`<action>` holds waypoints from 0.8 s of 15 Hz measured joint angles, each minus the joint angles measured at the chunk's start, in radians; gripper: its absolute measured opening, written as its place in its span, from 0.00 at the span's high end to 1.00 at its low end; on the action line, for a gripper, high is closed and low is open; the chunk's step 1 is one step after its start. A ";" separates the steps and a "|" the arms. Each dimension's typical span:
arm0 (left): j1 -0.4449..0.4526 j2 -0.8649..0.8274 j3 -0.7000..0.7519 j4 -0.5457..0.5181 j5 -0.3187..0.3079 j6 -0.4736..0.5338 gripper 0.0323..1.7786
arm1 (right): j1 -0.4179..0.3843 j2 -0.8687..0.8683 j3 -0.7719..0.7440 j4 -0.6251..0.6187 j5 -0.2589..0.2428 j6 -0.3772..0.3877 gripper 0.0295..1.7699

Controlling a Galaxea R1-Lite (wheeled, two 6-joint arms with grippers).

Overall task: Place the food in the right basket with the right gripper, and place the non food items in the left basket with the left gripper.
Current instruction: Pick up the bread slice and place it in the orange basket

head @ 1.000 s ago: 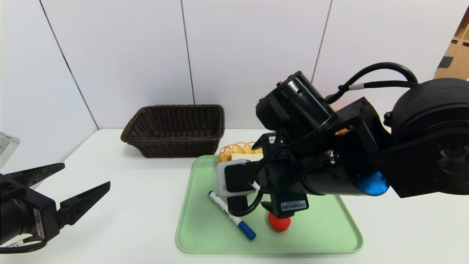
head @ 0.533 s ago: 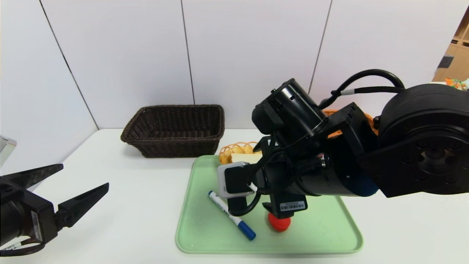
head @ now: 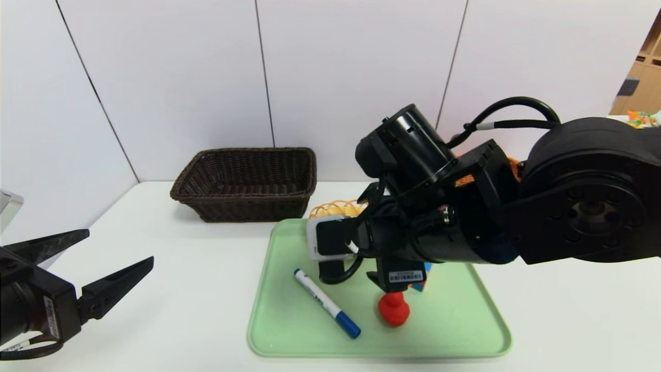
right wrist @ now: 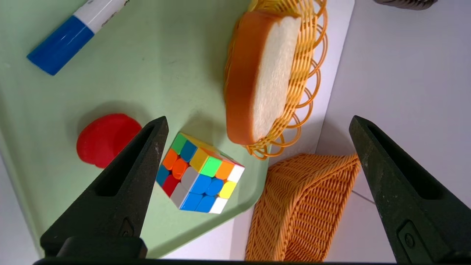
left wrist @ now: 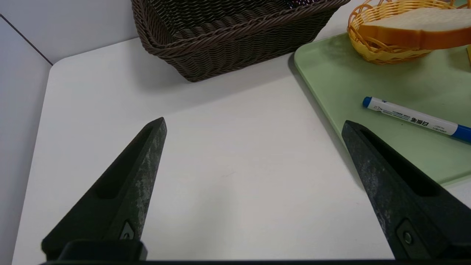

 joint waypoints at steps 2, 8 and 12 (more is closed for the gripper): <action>0.000 -0.003 0.003 -0.001 0.002 0.000 0.05 | 0.005 -0.001 0.013 -0.005 -0.001 0.000 0.04; 0.001 -0.051 0.058 0.005 0.006 0.029 0.05 | 0.038 0.002 0.010 -0.087 -0.004 -0.006 0.04; -0.006 -0.094 0.164 0.000 0.000 0.047 0.05 | 0.036 0.009 0.022 -0.127 -0.023 -0.006 0.04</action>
